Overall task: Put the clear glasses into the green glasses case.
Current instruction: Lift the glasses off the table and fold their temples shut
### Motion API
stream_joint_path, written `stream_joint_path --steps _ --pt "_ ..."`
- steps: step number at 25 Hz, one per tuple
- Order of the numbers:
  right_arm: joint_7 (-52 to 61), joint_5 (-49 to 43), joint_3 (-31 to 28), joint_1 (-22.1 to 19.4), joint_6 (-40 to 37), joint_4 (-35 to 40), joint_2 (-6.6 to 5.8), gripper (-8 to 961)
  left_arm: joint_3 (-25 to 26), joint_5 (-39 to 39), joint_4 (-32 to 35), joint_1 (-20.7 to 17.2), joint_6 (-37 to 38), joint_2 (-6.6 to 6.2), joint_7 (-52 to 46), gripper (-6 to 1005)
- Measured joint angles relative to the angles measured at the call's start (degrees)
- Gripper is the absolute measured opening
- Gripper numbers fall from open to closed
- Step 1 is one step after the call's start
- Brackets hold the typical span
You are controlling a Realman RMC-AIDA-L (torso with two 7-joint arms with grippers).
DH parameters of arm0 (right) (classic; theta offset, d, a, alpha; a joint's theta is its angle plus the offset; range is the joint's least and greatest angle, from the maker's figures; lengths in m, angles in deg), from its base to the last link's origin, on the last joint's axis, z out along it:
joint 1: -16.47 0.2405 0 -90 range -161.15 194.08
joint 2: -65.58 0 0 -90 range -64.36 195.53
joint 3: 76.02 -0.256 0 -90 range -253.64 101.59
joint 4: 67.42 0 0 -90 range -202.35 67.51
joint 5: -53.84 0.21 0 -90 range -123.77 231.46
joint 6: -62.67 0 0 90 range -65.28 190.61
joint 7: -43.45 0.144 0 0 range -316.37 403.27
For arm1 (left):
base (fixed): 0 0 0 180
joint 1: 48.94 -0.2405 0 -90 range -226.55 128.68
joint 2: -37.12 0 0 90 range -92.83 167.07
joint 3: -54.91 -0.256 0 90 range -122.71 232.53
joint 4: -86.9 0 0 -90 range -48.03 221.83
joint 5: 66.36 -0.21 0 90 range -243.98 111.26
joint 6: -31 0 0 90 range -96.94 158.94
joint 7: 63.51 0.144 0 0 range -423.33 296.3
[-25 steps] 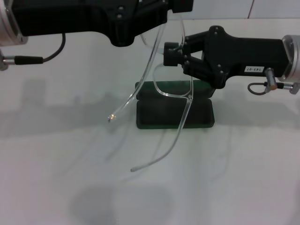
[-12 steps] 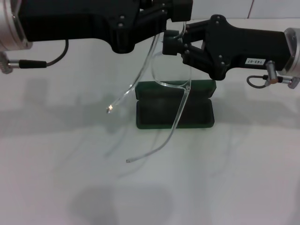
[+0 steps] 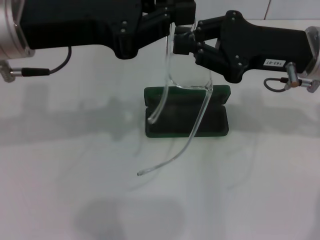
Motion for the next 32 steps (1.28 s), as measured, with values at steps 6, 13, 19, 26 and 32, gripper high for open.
stream_joint_path --steps 6,13,19,26,32 --pt "-0.3 0.4 0.0 -0.5 -0.2 0.0 -0.01 109 0.0 0.4 -0.7 0.0 0.1 0.12 0.8 47" --pt "-1.5 1.3 -0.3 -1.6 -0.1 -0.5 -0.08 105 0.3 3.2 -0.2 -0.5 1.7 0.0 0.6 47" --pt "-2.7 3.2 0.0 -1.7 -0.5 -1.5 -0.19 101 0.7 3.3 -0.6 -0.7 2.0 0.08 0.7 47" --pt "-2.9 3.9 0.1 -1.5 -1.9 -1.6 -0.09 96 0.7 2.4 -0.8 -0.7 2.0 0.18 0.8 47" --pt "-2.9 4.4 0.0 -1.5 -1.7 -1.7 -0.07 94 0.7 2.3 -0.9 -0.7 2.0 0.23 0.9 48"
